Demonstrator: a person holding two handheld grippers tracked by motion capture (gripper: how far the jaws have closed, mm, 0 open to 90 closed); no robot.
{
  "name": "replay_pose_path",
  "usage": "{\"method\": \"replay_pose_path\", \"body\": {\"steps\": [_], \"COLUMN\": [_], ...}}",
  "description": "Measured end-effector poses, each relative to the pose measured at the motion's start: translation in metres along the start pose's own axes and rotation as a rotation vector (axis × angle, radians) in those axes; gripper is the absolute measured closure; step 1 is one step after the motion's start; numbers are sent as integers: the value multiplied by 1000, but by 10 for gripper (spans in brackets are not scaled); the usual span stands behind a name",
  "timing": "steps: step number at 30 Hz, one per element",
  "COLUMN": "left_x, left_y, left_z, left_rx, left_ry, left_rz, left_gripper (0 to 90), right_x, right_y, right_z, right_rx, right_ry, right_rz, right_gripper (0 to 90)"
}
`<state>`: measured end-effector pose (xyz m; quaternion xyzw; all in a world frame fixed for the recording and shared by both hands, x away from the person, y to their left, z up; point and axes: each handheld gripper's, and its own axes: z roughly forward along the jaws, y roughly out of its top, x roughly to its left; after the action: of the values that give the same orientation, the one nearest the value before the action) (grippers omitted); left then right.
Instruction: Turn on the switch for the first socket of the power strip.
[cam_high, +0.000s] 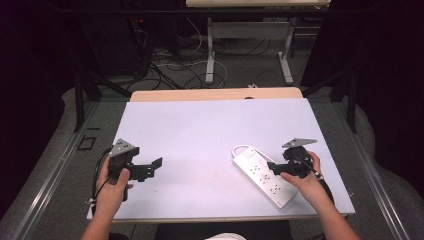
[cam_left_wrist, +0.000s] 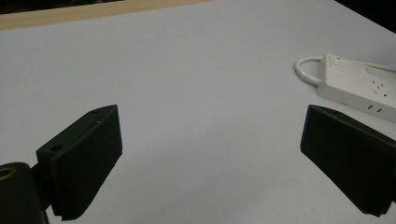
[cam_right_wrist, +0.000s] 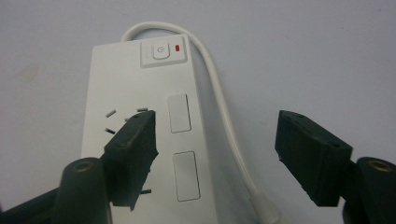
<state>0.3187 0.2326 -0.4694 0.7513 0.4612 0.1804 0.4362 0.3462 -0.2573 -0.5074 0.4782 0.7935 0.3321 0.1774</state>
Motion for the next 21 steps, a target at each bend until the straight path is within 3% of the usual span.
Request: {"method": "replay_pose_path", "body": {"steps": [6, 11, 21], "left_x": [1, 1, 1], "left_y": [0, -1, -1], "left_z": [-1, -1, 0], "left_rx": [3, 2, 9], "left_ry": [2, 5, 5], "left_rz": [2, 3, 11], "left_gripper": [54, 55, 55], "right_x": [-2, -2, -1], "right_y": [2, 5, 12], "right_z": [5, 5, 5], "right_rx": [46, 90, 150], "right_ry": [1, 31, 52], "right_rz": [-39, -34, -70], "right_gripper": [317, 364, 418]}}
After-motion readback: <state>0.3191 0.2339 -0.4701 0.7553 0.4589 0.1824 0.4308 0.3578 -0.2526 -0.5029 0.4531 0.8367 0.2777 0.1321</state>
